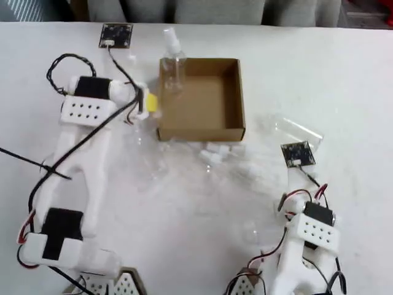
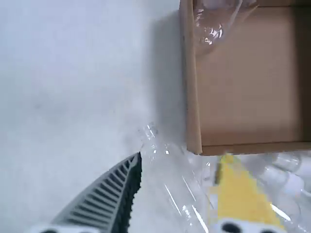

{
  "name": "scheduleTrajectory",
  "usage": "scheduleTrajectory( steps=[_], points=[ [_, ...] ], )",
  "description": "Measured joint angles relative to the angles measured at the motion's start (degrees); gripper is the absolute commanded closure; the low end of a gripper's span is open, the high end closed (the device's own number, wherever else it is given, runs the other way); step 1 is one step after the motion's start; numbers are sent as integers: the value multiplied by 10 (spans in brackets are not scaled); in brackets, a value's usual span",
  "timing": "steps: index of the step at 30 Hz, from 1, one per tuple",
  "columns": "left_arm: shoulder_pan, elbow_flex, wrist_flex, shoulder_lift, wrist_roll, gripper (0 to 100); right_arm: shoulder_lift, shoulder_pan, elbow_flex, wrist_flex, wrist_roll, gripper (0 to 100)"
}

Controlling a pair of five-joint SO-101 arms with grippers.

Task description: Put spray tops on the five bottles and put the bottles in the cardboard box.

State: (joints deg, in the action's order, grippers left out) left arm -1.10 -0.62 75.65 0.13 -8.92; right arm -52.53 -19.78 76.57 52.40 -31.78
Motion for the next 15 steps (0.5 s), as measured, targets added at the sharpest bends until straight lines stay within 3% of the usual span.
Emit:
scheduleTrajectory(
  steps=[5,8,15],
  points=[
    [-1,0,64,0,-4,977,0,0,5,0,0,981],
    [-1,26,85,0,-47,977,0,0,5,0,0,981],
    [-1,127,29,0,-156,977,0,0,5,0,-2,981]
  ],
)
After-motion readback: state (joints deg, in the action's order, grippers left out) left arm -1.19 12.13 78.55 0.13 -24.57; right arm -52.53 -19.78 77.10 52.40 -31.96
